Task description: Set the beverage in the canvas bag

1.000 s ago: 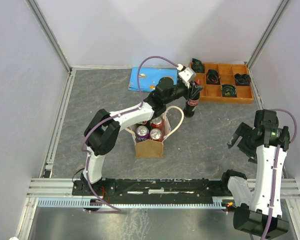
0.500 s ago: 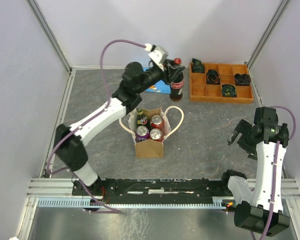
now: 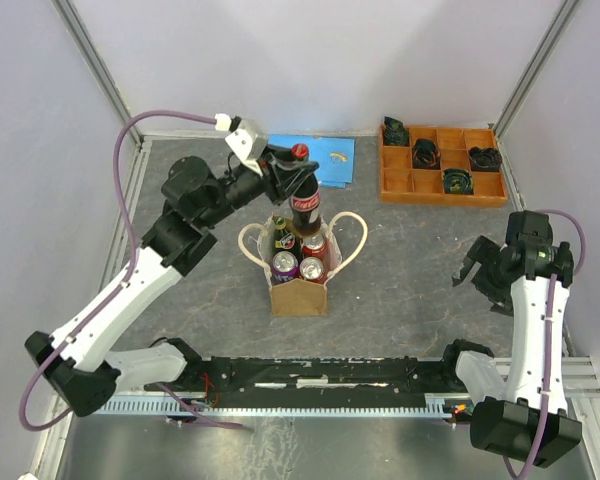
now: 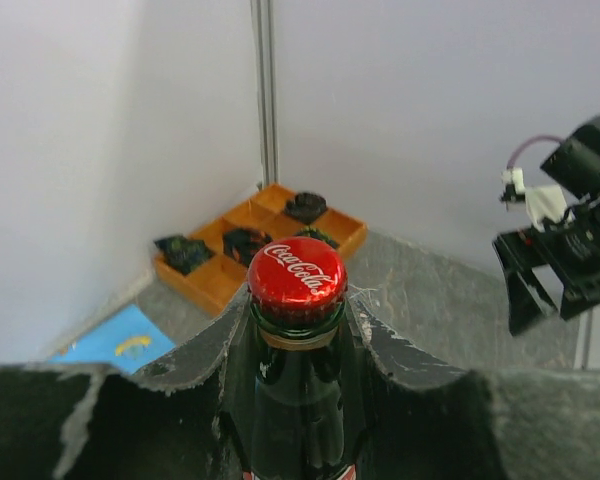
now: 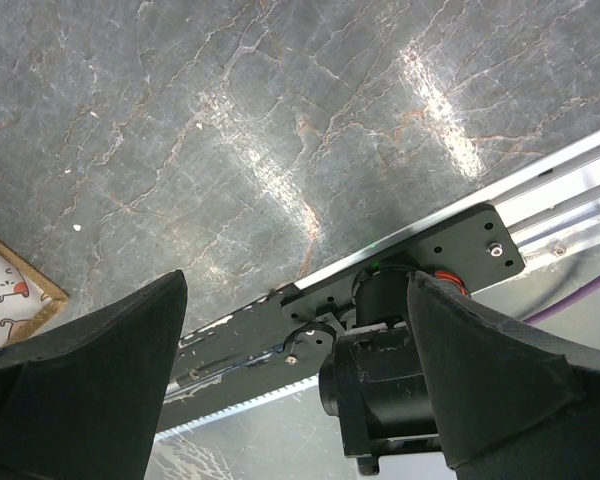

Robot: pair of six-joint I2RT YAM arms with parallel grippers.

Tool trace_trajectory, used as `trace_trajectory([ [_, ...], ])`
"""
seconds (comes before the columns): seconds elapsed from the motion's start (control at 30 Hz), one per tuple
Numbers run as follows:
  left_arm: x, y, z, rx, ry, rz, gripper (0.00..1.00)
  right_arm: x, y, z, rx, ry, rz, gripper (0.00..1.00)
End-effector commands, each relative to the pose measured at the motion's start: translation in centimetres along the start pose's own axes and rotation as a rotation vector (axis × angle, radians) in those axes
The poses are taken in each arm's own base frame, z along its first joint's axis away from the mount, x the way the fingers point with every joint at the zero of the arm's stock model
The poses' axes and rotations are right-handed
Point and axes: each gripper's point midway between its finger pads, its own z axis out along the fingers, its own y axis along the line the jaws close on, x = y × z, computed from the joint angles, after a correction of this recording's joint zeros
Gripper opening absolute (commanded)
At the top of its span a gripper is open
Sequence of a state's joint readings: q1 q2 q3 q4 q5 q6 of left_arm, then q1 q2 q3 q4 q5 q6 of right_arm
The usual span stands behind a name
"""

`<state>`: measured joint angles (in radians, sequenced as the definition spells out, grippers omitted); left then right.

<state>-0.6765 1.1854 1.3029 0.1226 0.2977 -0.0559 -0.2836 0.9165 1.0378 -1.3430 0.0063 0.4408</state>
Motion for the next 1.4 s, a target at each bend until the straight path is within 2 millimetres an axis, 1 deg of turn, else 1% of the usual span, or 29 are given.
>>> trace_trajectory([
  [0.0, -4.2, -1.3, -3.5, -0.003, -0.112, 0.001, 0.03, -0.4, 0.3, 0.1, -0.018, -0.026, 0.000, 0.99],
  [0.03, -4.2, -1.4, -4.1, -0.005, -0.111, -0.002, 0.03, -0.3, 0.2, 0.1, -0.018, -0.024, 0.002, 0.99],
  [0.17, -3.2, -1.8, -5.6, -0.012, -0.078, -0.027, 0.03, -0.1, 0.4, 0.1, -0.031, -0.021, 0.008, 0.99],
  [0.3, -1.7, -2.4, -7.0, -0.006, -0.036, -0.057, 0.03, 0.1, 0.3, 0.0, -0.030, -0.021, 0.008, 0.99],
  [0.43, 0.3, -3.1, -8.5, 0.005, 0.009, -0.083, 0.03, 0.4, 0.2, -0.1, -0.029, -0.024, 0.010, 0.99],
  [0.57, 2.1, -3.2, -9.3, 0.000, 0.038, -0.093, 0.03, 0.7, 0.1, -0.1, -0.030, -0.022, 0.013, 0.99],
  [0.67, 2.3, -3.0, -9.4, -0.011, 0.036, -0.086, 0.03, 0.9, 0.0, -0.1, -0.030, -0.022, 0.014, 0.99],
  [0.8, 1.4, -2.8, -8.9, -0.010, 0.014, -0.071, 0.03, 1.0, 0.0, -0.1, -0.031, -0.020, 0.015, 0.99],
  [0.97, 1.1, -1.7, -7.4, -0.036, -0.012, -0.025, 0.03, 0.7, 0.2, -0.1, -0.034, -0.022, 0.016, 0.99],
  [1.07, 0.6, -1.4, -6.5, -0.037, -0.029, -0.024, 0.03, 0.7, 0.2, -0.2, -0.034, -0.022, 0.014, 0.99],
  [1.27, 0.1, -1.2, -5.5, -0.034, -0.042, -0.012, 0.03, 0.9, -0.1, -0.1, -0.023, -0.020, 0.009, 0.99],
  [1.37, -0.8, -1.0, -5.2, -0.042, -0.062, -0.011, 0.03, 0.9, -0.1, 0.0, -0.021, -0.016, 0.011, 0.99],
])
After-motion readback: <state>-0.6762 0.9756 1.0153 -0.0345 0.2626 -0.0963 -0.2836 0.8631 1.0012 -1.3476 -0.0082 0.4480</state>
